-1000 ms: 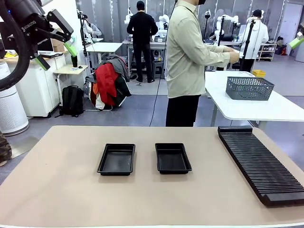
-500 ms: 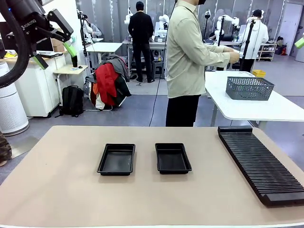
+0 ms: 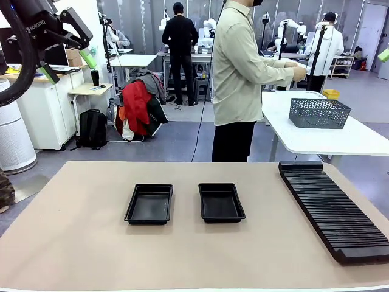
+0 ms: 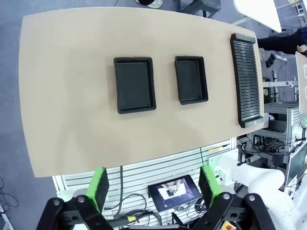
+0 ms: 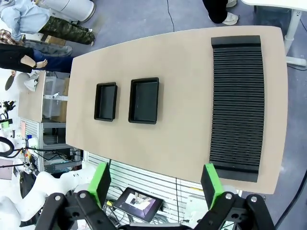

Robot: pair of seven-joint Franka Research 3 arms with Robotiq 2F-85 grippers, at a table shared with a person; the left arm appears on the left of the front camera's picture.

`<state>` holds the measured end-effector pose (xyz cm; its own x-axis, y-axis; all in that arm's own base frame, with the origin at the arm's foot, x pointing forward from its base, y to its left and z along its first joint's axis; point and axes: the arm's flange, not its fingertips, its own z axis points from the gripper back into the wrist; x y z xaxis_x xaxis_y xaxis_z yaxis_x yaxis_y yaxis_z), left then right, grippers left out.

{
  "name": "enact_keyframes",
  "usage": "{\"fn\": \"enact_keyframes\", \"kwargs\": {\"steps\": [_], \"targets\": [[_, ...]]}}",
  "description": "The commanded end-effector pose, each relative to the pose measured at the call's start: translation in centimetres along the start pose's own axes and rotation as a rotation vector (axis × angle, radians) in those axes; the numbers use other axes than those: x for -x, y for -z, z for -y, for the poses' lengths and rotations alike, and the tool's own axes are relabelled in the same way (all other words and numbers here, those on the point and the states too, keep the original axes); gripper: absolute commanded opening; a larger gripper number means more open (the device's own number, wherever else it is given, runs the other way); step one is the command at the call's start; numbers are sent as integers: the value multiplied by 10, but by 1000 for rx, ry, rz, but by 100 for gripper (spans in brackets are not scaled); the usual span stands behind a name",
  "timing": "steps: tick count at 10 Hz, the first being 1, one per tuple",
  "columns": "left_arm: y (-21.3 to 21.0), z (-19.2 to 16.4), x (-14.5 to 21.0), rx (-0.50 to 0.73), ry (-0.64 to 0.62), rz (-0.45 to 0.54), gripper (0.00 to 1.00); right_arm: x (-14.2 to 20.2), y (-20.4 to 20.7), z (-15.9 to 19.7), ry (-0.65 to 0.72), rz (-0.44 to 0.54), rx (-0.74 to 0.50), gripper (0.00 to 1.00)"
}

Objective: Inspect and transfer BCBs to ESD trays.
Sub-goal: Pick up the Blank PCB from the PCB Rack and place it in the left ESD tray.

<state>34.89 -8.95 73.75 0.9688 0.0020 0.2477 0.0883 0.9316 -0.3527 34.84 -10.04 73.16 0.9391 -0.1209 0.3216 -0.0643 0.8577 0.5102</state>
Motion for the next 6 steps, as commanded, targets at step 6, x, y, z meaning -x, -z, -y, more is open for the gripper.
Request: {"fn": "enact_keyframes", "kwargs": {"steps": [6], "targets": [[-5, -1, -3, -24, 19, 51, 100, 0, 2, 2, 16, 13, 11, 100]]}}
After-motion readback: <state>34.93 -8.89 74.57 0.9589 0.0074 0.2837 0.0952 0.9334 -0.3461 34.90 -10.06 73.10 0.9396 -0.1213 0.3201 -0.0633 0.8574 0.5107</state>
